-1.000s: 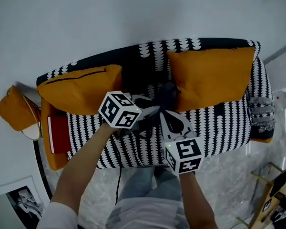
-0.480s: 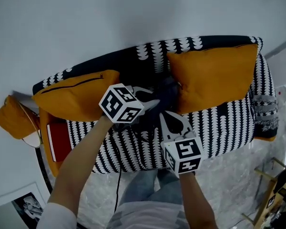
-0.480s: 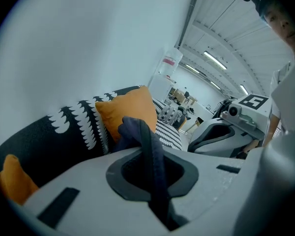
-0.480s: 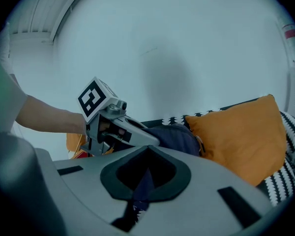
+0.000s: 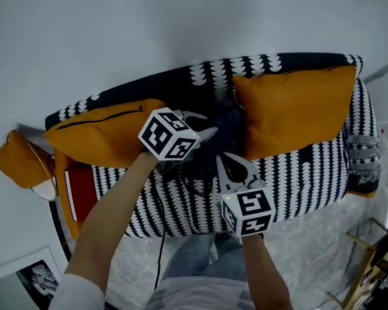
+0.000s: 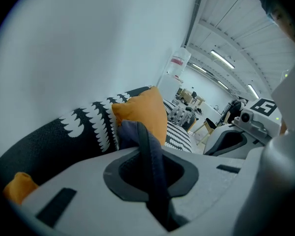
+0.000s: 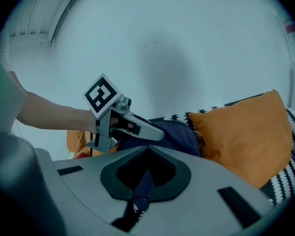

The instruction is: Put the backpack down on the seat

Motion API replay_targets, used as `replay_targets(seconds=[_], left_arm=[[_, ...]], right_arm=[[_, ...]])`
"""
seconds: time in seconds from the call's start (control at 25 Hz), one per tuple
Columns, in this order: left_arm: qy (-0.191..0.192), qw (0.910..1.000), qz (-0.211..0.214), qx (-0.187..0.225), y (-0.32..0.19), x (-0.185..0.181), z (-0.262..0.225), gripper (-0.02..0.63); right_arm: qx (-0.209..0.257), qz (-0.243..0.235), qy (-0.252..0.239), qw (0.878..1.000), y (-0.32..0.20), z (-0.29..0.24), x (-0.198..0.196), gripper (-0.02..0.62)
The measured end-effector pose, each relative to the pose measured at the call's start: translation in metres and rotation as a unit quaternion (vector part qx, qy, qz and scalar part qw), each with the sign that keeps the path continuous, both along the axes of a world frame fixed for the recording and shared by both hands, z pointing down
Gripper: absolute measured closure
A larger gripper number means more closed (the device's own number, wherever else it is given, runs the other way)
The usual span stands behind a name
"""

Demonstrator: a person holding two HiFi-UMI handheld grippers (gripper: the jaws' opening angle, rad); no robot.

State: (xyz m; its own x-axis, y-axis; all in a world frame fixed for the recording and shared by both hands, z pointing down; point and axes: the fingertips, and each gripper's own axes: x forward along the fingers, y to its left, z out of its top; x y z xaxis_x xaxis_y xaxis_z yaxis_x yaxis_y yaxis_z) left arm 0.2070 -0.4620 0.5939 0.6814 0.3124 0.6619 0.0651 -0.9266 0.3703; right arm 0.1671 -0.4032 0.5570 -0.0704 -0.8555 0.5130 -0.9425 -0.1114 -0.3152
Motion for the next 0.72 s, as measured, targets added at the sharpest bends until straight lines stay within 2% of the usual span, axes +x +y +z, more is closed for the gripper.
replay_targets(seconds=[0.56,0.72], left_arm=[[-0.032,0.9962,-0.074,0.032,-0.046,-0.008,0.021,0.574],[-0.04,0.9937,-0.085,0.062,-0.055,-0.011,0.024,0.565]], right_arm=[[-0.006,-0.013,-0.011,1.0,-0.018,0.011,-0.006,0.594],[-0.009,-0.018,-0.013,1.0,-0.022,0.014,-0.007,0.594]])
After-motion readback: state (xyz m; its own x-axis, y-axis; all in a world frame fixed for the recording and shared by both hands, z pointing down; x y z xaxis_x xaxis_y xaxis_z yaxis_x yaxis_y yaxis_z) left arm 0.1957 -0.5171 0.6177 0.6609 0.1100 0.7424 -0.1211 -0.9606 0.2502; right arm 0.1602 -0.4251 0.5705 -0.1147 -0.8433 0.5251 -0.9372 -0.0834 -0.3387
